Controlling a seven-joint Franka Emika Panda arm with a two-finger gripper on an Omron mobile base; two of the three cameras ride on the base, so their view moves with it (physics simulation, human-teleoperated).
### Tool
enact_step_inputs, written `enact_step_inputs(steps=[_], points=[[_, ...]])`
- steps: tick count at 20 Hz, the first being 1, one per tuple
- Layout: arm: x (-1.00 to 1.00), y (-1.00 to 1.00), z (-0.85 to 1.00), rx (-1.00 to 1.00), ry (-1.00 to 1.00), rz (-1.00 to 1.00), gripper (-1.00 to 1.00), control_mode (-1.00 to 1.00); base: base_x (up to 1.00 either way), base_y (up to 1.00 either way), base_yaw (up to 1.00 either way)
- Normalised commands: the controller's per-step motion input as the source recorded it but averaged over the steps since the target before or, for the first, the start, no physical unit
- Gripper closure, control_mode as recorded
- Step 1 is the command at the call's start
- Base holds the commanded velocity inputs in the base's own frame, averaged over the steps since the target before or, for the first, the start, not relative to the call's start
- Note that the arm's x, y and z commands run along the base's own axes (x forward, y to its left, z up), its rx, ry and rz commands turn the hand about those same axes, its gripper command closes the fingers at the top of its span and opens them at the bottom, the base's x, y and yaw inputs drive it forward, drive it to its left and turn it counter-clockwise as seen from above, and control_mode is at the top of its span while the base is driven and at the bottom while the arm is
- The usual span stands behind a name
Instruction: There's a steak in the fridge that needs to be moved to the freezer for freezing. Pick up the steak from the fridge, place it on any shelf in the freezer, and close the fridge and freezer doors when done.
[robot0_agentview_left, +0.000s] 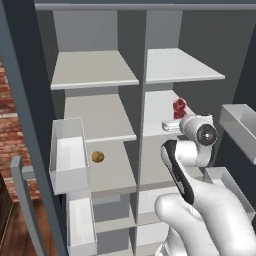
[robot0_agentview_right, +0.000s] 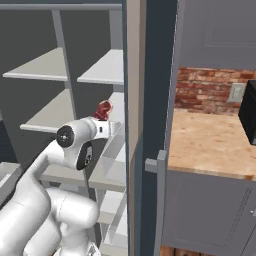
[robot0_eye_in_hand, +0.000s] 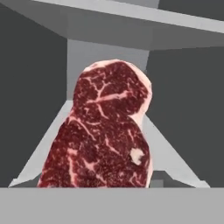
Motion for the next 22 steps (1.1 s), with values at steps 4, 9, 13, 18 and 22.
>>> enact_step_inputs(steps=[4, 9, 13, 18, 22], points=[[-0.89, 0.37, 0.77, 0.0, 0.18, 0.08, 1.0, -1.0, 0.0, 0.0, 0.0], [-0.74, 0.16, 0.58, 0.04, 0.19, 0.12, 1.0, -1.0, 0.0, 0.0, 0.0], [-0.65, 0.01, 0.24, 0.19, 0.05, 0.1, 1.0, -1.0, 0.0, 0.0, 0.0], [-0.58, 0.25, 0.17, 0.19, -0.02, 0.12, 1.0, -1.0, 0.0, 0.0, 0.0], [-0.53, 0.44, 0.31, 0.1, -0.08, 0.13, 1.0, -1.0, 0.0, 0.0, 0.0]])
